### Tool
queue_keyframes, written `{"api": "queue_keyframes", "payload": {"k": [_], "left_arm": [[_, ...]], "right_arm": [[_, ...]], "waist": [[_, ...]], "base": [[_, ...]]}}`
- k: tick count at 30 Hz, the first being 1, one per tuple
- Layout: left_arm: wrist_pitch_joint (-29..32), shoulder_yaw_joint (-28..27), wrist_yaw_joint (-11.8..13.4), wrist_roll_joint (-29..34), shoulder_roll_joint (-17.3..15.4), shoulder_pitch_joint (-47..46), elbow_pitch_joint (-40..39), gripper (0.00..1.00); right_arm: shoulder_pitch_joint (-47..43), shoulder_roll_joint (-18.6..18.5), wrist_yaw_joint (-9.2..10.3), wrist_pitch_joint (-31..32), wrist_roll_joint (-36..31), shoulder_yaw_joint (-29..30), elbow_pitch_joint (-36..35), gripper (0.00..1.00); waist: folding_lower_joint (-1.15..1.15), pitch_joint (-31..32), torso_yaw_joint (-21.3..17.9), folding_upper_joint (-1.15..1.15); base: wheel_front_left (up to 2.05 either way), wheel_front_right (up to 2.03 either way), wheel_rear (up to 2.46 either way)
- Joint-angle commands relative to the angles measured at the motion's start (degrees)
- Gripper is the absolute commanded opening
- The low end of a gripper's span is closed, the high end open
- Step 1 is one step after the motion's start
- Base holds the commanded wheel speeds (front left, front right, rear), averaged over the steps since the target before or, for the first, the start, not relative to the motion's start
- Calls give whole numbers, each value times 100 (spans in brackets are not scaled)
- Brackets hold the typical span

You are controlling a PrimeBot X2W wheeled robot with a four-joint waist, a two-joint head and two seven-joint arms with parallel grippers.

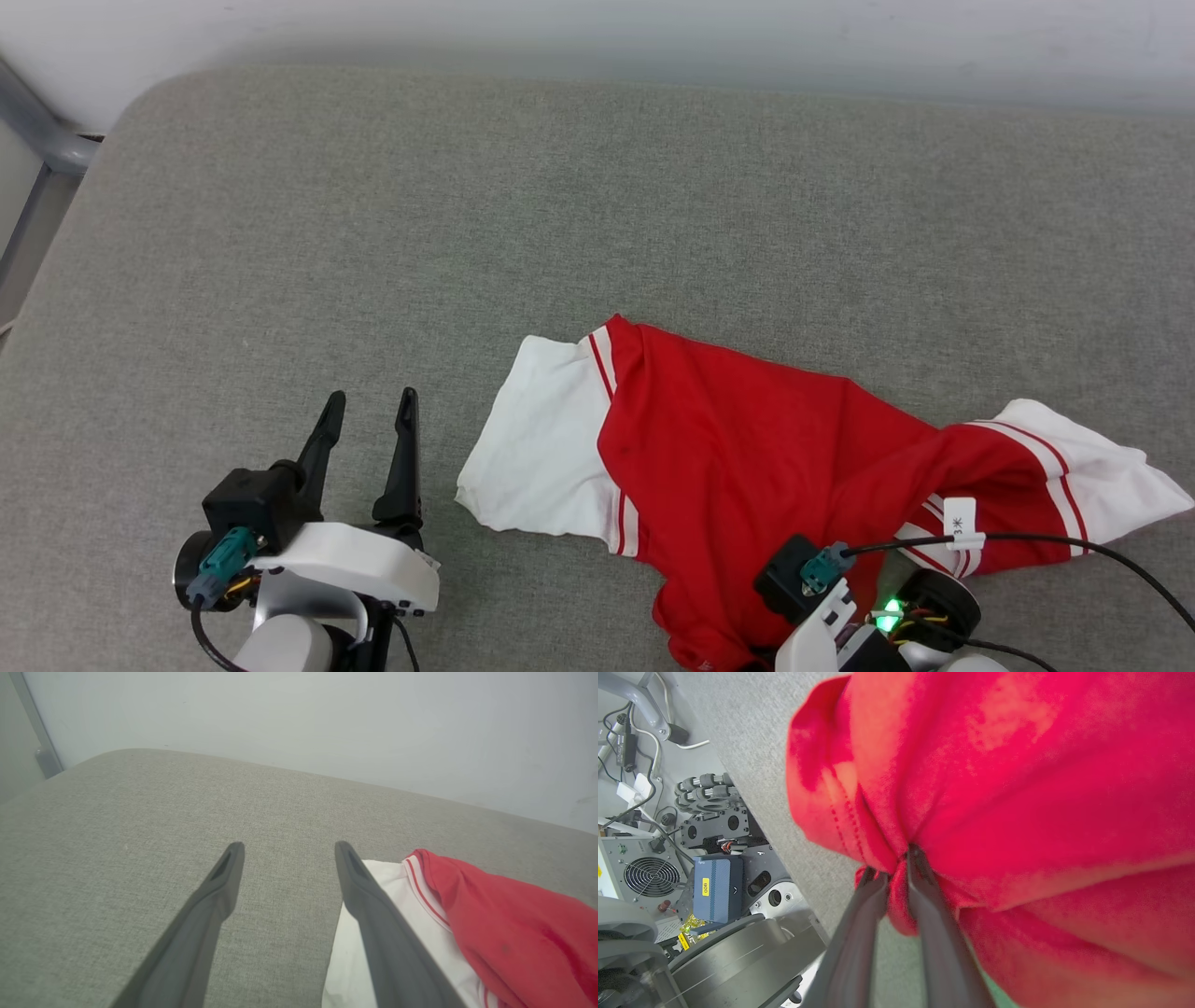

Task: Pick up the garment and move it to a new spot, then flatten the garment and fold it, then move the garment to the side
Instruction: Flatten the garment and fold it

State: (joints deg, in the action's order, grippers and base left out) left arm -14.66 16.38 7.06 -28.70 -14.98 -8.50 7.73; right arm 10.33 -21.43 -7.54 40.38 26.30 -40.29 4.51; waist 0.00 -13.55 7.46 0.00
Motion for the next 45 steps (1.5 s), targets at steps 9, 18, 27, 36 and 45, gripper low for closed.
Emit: {"api": "queue_keyframes", "payload": {"k": [9,18,27,36,45], "left_arm": [[-46,-35,-22,72,56,34,107,100],[-50,11,-78,109,25,-84,25,100],[-57,74,-200,135,162,-492,-7,100],[-58,-17,-451,274,383,-924,62,100],[-58,-202,-685,471,639,-1073,217,100]], "right_arm": [[449,32,8,-386,-76,365,-538,0],[1464,112,7,-480,-355,1484,-796,0],[2818,70,7,-520,-487,2218,151,0],[4273,-153,8,-1160,-591,2681,1435,0],[4389,17,8,-1957,-749,3034,2996,25]], "waist": [[0,310,-201,0],[0,206,-252,0],[0,-548,75,0],[0,-1253,369,0],[0,-1520,469,0]], "base": [[0,0,0],[0,0,0],[0,0,0],[0,0,0],[0,0,0]]}}
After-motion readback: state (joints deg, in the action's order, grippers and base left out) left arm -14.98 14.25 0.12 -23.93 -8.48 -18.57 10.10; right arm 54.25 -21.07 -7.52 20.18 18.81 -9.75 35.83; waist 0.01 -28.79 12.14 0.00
